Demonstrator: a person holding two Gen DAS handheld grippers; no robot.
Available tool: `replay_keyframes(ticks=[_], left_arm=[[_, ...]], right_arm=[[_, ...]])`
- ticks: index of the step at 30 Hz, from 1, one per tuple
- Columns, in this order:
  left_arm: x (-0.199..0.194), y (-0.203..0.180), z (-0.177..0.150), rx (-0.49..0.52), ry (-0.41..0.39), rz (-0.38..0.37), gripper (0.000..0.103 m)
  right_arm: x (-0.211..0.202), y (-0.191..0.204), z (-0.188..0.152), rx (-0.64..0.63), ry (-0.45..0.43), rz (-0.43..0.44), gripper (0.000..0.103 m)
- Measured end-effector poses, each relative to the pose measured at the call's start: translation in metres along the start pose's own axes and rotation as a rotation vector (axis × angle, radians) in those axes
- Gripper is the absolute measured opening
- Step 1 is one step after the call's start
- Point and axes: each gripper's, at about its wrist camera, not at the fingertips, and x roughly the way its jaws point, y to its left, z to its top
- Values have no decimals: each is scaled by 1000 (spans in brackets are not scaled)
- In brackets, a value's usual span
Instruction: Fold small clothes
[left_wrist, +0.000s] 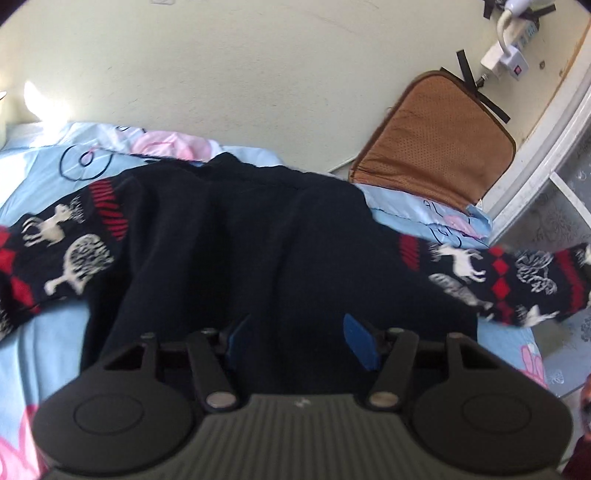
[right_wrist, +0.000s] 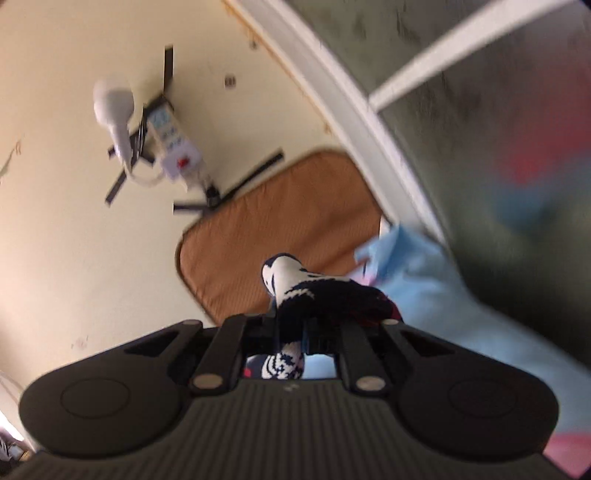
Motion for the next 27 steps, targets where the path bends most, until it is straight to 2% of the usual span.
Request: replay_keyframes(ticks=[2,4,6,8,11,12,14,16,18,21,25,27], left_arm=[[19,-13,4,29,0,7,60],[42,-22,5,51,25,31,61],[60,-27,4,44,61,49,61],[66,-35,1,57,41,60,63],[71,-47,0,84,42,47,65],[72,-52,-2,100,40,58,68],[76,-68,-7,201,25,110,73],[81,-81,-12,271,18,147,75],[76,-79,-11,263,28,98,74],[57,-62,-4,182,11,12,70],[17,-18,4,84,-102,24,72],[-1,10,8,12,-145,43,73]], right_arm=[[10,-18,24,14,-31,-7,13],[27,-33,28,36,15,7,13],[47,-43,20,23,70,-23,13],[62,-53,9,29,125,-44,13],[73,-62,-5,108,155,-44,13],[74,-62,-8,126,158,-40,13],[76,-59,-10,151,163,-31,14],[76,-46,-9,168,165,-7,14],[78,-23,-8,153,171,44,14],[85,29,-9,59,197,139,15],[103,112,-32,-100,260,302,15],[114,156,-57,-185,311,389,16]])
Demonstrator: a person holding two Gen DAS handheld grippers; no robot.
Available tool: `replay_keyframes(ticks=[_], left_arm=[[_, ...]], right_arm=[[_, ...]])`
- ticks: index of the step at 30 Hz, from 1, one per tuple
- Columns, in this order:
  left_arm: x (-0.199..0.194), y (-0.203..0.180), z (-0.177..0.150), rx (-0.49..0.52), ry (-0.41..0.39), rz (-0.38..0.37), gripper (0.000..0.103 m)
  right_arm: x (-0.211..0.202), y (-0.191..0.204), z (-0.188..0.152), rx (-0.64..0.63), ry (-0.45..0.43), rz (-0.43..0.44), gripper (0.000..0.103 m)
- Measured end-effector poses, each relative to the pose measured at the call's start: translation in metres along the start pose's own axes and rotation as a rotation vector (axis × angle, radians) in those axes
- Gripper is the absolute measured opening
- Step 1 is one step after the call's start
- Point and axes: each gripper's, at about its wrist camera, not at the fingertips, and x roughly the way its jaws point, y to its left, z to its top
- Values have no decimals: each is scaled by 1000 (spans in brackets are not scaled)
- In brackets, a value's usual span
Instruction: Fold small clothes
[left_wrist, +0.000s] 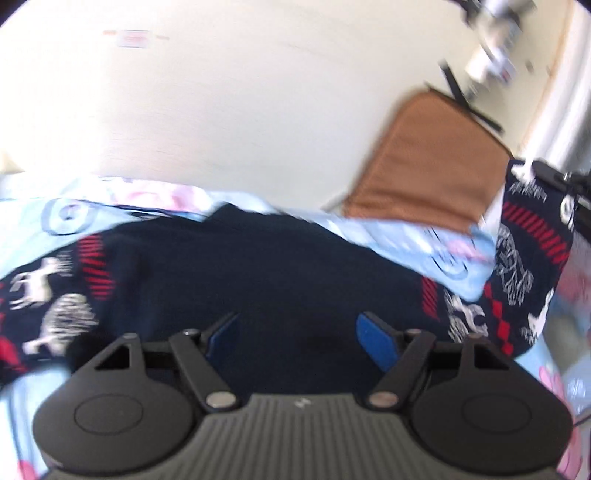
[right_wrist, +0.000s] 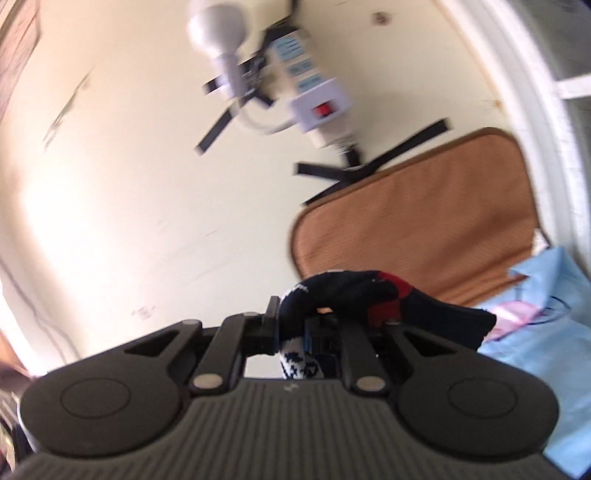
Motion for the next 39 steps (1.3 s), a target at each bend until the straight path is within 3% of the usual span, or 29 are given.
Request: replay_keyframes(ticks=[3,6,9,11,12,16,18,20,21,23,25,27,28,29,30,32,35,37,39], left_arm=[[-16,37,3,-70,-32,57,74],[-22,65,3,-114,-26,85,74],[-21,83,2,-146,-19,90,74],[-18,89,1,-152,-5,85,75],[-17,91,1,-150,0,82,75],[-5,90,2,-132,13,58,75],[6,85,4,-118,28,45,76],[17,78,6,-98,54,31,76],[23,74,6,-89,65,21,76],[33,65,6,-64,85,10,75],[42,53,6,-31,97,38,62],[48,43,6,21,99,68,18],[48,39,6,42,93,79,17],[48,36,7,56,83,86,10],[47,35,8,72,66,102,10],[40,34,12,88,4,144,10],[28,40,20,95,-157,237,10],[31,46,21,88,-223,291,10],[51,49,21,89,-161,330,11]], right_arm=[[51,48,-32,-67,108,118,16],[92,78,-68,-55,207,235,16],[130,99,-110,-86,415,299,19],[146,104,-130,-150,614,324,49],[143,101,-132,-173,642,309,50],[85,53,-99,-149,522,259,51],[57,20,-74,-120,419,141,60],[41,-12,-60,-103,348,-19,77],[36,-31,-57,-79,330,-94,79],[38,-62,-60,-17,348,-179,80],[47,-85,-72,57,412,-206,80],[66,-92,-94,108,488,-179,68],[72,-91,-101,106,508,-171,31],[76,-83,-104,73,477,-187,20],[76,-78,-102,55,442,-174,15],[68,-71,-90,74,326,-116,13],[64,-64,-80,68,200,-87,12],[79,-65,-88,45,242,-114,14],[102,-69,-104,13,376,-176,28]])
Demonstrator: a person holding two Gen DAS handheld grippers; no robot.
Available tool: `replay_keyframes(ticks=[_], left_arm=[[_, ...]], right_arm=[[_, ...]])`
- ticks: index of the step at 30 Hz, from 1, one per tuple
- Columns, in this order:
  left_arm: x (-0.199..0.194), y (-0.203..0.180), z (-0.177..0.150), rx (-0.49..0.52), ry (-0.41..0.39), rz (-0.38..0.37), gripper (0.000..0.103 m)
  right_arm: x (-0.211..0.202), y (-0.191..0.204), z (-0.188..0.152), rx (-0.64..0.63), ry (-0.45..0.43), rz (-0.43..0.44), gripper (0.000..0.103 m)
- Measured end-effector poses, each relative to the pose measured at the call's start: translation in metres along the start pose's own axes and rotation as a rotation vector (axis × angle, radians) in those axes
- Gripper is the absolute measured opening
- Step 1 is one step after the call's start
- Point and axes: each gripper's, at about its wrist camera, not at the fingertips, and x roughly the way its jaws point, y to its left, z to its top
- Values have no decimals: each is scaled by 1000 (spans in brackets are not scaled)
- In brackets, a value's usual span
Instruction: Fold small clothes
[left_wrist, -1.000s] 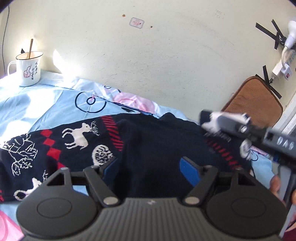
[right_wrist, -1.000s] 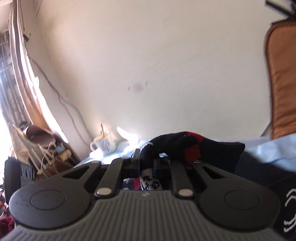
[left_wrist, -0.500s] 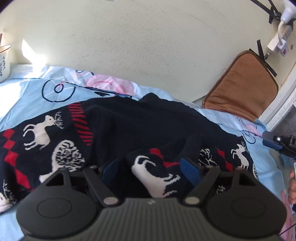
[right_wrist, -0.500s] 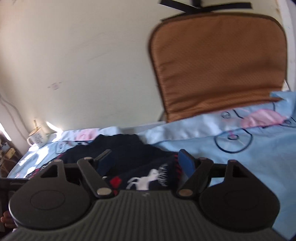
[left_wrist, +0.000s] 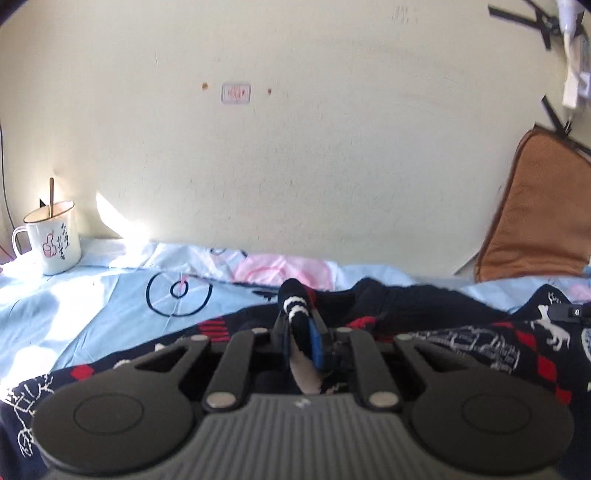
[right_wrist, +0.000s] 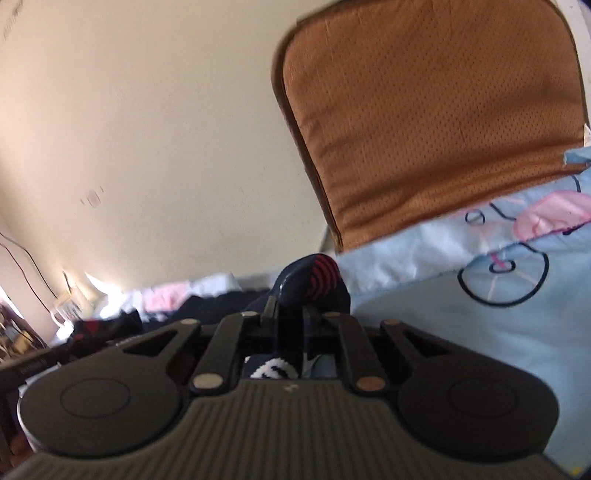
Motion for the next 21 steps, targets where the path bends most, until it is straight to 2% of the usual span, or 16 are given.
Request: replay_keyframes(ticks=[1,2,4,6,9,11,14,16,18,21], left_arm=[[10,-1,-4,8,43,-3,11],[17,-2,-9,12,82,-14,14],[17,3,-15,-1,88,-20,18],[12,12,-14,-40,87,-53,36],[3,27,-9,-132,77,-99,53],[-5,40,-9,-187,72,-116,54],[-18,59,-8,-249,71,-136,54],[-33,72,-10,-286,61,-149,54],[-50,87,-14,-328,49,-162,54],[-79,117,-24,-390,38,-183,55]], right_arm=[[7,-3,-3,12,44,-11,34],[2,-8,-4,43,23,5,33],[-15,-15,-2,103,-4,47,38],[-30,-14,0,101,-35,56,41],[-50,-3,6,64,-40,78,42],[-58,4,9,82,-17,142,43],[-49,19,14,225,99,333,47],[-30,38,16,328,193,430,49],[-8,62,15,368,254,459,53],[38,98,9,403,330,411,56]])
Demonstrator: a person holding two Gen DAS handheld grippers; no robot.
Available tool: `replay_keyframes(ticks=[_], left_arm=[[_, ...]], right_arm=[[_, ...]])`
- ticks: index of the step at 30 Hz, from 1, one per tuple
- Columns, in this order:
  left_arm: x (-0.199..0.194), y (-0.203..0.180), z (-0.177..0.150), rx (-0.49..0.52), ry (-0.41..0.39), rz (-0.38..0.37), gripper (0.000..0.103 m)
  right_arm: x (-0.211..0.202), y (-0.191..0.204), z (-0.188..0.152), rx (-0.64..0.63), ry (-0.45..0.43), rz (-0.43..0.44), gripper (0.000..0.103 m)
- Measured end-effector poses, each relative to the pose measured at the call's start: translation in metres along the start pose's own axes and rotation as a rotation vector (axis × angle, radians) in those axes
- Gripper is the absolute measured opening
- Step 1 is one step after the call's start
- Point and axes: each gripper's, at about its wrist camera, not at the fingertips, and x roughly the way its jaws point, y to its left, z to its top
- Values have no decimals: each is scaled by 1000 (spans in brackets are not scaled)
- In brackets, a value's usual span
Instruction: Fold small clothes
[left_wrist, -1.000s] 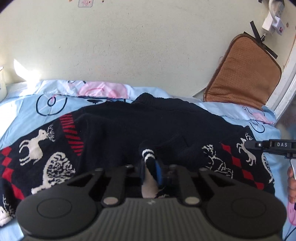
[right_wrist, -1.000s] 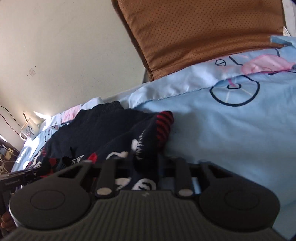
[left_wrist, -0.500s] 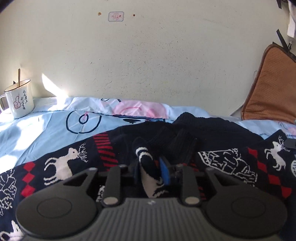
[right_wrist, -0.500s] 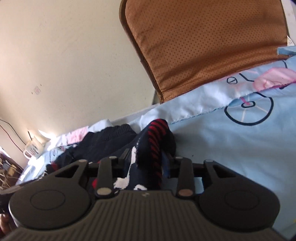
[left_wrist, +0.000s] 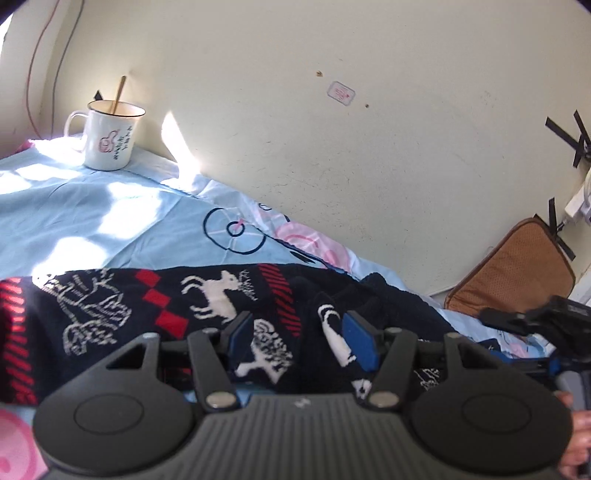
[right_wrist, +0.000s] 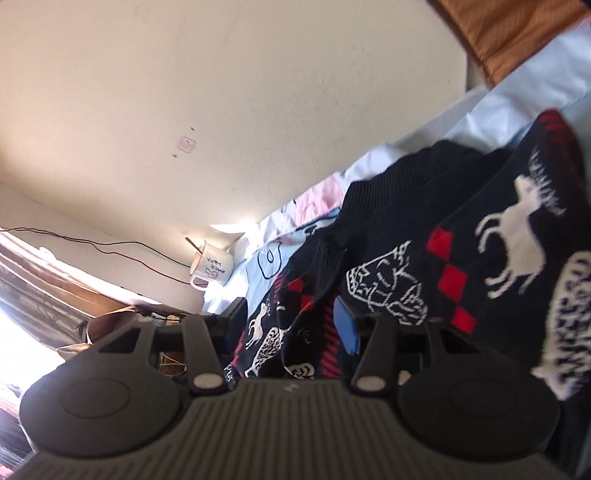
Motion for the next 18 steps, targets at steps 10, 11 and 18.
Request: replay_keyframes(ticks=[10,11,18], left_arm=[[-98,90,-23,-72,20,72,57],[-103,95,-26,-76,20,75,57],[-118,101,-50,-39,18,-5,57]], right_arm=[[103,16,19,-105,-17,-190,10],[100,22,14,-134,-27,-200,10],[-15,47,0,-265,-255,-192,10]])
